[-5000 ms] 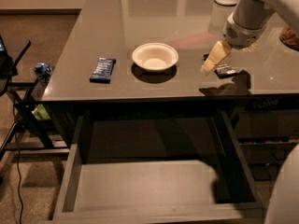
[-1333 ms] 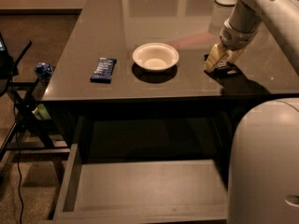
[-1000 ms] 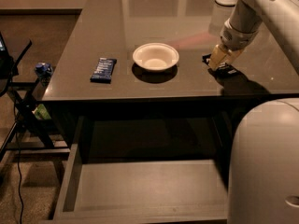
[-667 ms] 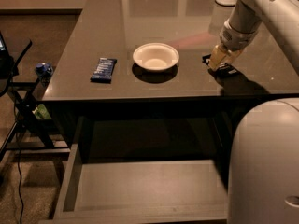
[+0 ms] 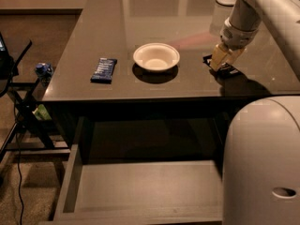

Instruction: Place rxbar chocolate into top drawer

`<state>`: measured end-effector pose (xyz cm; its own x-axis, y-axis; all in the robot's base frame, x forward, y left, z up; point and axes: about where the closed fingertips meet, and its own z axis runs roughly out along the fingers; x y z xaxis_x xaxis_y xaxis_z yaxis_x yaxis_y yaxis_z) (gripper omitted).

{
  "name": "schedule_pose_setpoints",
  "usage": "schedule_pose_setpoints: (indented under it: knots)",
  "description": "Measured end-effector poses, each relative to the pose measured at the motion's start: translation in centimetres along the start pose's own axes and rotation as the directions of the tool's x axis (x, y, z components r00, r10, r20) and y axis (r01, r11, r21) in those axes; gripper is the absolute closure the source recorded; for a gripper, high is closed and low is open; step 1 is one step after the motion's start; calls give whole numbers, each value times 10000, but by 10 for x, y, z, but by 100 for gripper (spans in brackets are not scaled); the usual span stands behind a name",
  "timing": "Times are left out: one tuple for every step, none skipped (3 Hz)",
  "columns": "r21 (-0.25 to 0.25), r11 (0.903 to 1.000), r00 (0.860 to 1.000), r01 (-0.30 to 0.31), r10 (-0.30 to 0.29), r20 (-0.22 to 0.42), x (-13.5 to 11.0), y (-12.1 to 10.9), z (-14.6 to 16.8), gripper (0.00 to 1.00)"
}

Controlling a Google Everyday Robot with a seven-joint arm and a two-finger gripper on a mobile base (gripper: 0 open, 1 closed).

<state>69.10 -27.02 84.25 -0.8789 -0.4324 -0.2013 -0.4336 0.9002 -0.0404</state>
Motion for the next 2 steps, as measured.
schedule_pose_setpoints:
  knots:
    - [0,10000,10000,1,-1,3,0,0,-1,100]
    - [-42,9999,9985,106,-103,533,8,-4,-9,100]
